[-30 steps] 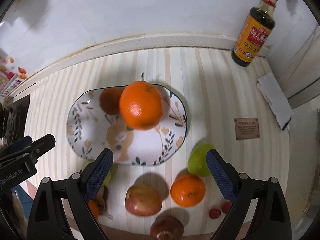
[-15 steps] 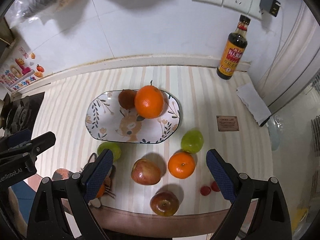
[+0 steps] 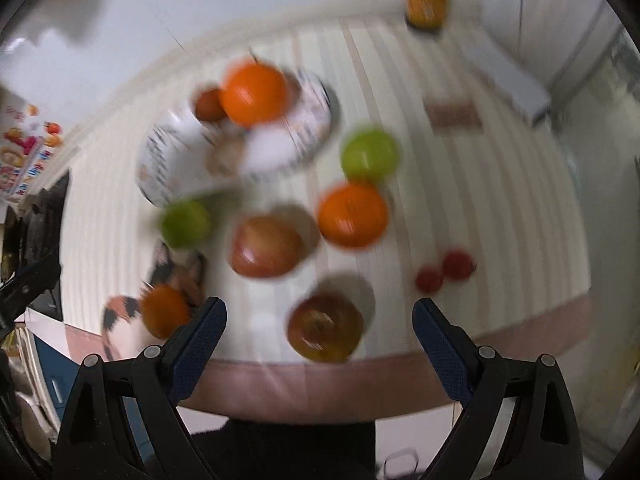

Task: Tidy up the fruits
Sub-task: 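Grasp the tangerine by the cat cushion with the left tool while the right tool grasps the dark red apple, then set the tangerine on the plate with the left tool while the right tool sets the dark apple there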

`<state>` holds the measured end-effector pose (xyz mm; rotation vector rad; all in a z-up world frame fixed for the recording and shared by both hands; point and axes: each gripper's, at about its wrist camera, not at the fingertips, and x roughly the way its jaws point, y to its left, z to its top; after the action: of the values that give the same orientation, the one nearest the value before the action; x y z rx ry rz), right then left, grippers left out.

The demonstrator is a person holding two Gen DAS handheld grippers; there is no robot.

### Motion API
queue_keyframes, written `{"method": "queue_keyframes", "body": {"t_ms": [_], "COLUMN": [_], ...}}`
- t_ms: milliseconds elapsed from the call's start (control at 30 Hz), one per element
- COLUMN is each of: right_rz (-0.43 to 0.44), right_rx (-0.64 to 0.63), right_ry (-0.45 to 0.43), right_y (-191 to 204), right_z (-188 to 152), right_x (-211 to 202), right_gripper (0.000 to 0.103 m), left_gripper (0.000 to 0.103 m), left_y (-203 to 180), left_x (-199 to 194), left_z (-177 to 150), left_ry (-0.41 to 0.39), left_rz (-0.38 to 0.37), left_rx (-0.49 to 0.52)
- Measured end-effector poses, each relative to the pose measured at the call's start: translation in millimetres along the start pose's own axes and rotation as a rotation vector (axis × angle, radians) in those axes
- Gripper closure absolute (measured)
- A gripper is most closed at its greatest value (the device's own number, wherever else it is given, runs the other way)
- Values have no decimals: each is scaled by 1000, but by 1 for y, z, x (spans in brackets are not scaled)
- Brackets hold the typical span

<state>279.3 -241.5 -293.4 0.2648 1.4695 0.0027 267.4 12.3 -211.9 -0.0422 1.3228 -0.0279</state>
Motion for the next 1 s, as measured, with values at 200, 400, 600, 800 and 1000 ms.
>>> {"method": "queue_keyframes", "body": {"t_ms": [200, 400, 600, 800, 1000], "right_rz": [19, -1, -14, -6, 10], "right_rx": [38, 4, -8, -26, -30], "right_ry": [114, 164, 190, 174, 148], "right_y": [-12, -5, 1, 1, -2], "right_z": [-12, -12, -7, -9, -12], "right_x": [44, 58, 69, 70, 60], "right_gripper": [7, 10, 28, 32, 32], "left_gripper": [0, 0, 21, 40, 41], "left_y": [1, -8, -19, -26, -36], "left_x": [62, 101, 128, 133, 126], "left_z": [-20, -29, -34, -41, -45], "left_ry": [205, 299, 345, 334, 299], "left_rz": [-47, -51, -45, -68, -50], "left_rx": [-30, -10, 19, 19, 49]}}
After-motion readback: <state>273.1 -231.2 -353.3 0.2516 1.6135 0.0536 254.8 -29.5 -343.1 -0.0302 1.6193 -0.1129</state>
